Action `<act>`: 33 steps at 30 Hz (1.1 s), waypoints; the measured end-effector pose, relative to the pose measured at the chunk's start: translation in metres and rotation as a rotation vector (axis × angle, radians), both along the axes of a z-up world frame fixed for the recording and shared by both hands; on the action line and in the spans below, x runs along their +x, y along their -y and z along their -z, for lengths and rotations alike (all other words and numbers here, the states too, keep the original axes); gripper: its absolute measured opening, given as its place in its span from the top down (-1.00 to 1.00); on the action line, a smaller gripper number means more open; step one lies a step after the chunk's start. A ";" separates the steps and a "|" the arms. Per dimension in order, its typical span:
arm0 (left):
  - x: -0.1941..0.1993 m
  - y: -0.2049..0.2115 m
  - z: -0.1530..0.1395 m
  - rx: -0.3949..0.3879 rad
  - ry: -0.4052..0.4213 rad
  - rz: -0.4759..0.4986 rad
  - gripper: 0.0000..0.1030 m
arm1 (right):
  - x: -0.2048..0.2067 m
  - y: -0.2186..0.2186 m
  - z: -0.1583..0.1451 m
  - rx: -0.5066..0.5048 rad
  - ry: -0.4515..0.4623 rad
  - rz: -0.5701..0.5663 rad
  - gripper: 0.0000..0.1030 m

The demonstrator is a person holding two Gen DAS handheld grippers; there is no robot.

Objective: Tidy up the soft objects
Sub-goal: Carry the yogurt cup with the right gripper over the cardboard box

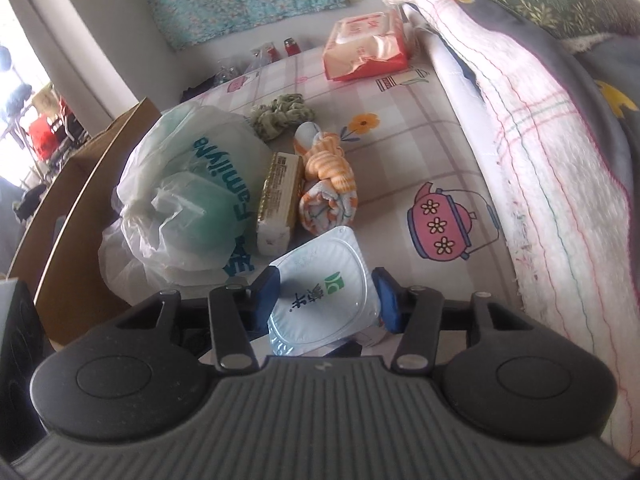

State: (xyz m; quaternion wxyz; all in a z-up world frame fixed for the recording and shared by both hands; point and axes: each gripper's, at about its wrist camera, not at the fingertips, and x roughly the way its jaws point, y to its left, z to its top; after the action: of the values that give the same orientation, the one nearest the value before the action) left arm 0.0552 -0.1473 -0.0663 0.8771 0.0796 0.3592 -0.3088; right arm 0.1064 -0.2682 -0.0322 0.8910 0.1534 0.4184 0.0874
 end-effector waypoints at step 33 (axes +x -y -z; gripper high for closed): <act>-0.019 -0.039 -0.001 -0.030 0.023 -0.066 0.00 | -0.017 -0.031 0.005 0.060 0.001 -0.081 0.03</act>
State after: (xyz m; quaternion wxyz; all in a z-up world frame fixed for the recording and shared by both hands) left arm 0.0363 -0.1084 -0.0651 0.8920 0.0580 0.3467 -0.2841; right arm 0.0893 -0.2376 -0.0369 0.8818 0.1628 0.4212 0.1361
